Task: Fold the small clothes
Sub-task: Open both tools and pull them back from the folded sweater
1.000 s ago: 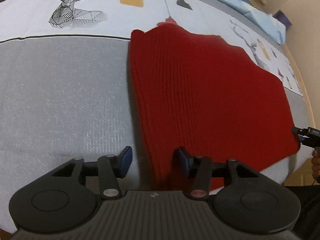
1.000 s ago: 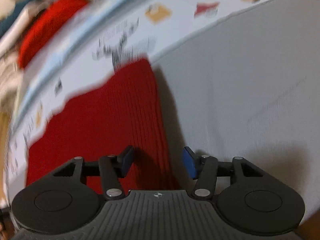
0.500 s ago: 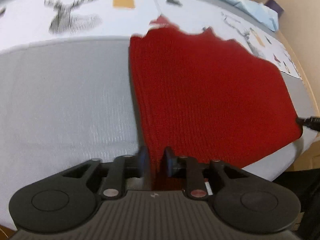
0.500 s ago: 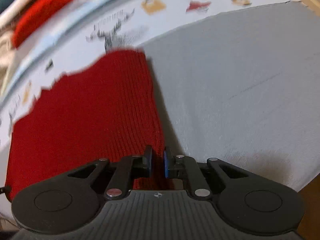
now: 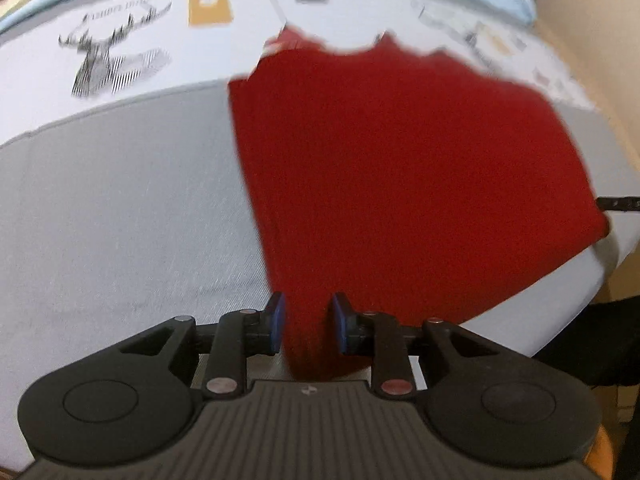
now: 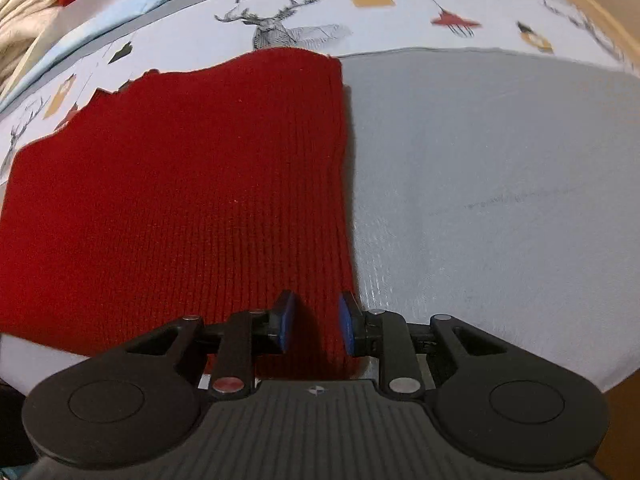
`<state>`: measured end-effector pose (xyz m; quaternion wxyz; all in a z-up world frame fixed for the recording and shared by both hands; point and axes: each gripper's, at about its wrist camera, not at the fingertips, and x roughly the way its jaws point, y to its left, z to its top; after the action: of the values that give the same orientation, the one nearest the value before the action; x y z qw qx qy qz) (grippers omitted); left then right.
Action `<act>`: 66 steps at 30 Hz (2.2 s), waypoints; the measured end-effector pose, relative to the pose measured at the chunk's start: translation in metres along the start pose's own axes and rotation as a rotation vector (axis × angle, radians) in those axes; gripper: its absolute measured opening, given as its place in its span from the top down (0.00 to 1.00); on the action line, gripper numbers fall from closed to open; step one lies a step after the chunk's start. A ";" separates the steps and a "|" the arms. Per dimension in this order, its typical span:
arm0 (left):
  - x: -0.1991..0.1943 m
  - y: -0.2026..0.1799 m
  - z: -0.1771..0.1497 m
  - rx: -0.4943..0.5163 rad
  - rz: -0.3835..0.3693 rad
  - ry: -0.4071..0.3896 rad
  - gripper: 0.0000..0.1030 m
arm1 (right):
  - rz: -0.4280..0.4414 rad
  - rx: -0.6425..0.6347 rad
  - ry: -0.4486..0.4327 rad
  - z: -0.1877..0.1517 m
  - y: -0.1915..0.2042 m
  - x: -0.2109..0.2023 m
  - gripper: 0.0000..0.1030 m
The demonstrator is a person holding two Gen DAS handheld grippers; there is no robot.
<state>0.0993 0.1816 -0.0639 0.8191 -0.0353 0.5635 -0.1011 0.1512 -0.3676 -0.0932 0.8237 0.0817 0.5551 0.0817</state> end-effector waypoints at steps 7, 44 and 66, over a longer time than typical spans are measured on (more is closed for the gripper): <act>0.009 -0.017 -0.005 0.100 0.063 0.070 0.74 | -0.054 0.016 0.082 -0.010 -0.016 0.011 0.70; -0.147 -0.003 -0.062 -0.208 0.340 -0.577 0.49 | 0.135 -0.135 -0.377 -0.069 0.185 -0.073 0.84; -0.164 0.072 -0.080 -0.412 0.311 -0.526 0.49 | 0.269 -0.800 -0.271 -0.136 0.400 0.004 0.37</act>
<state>-0.0221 0.2903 0.0450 0.9172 -0.1382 0.3410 0.1530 0.0090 0.0289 -0.0565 0.8379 -0.1623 0.3512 0.3851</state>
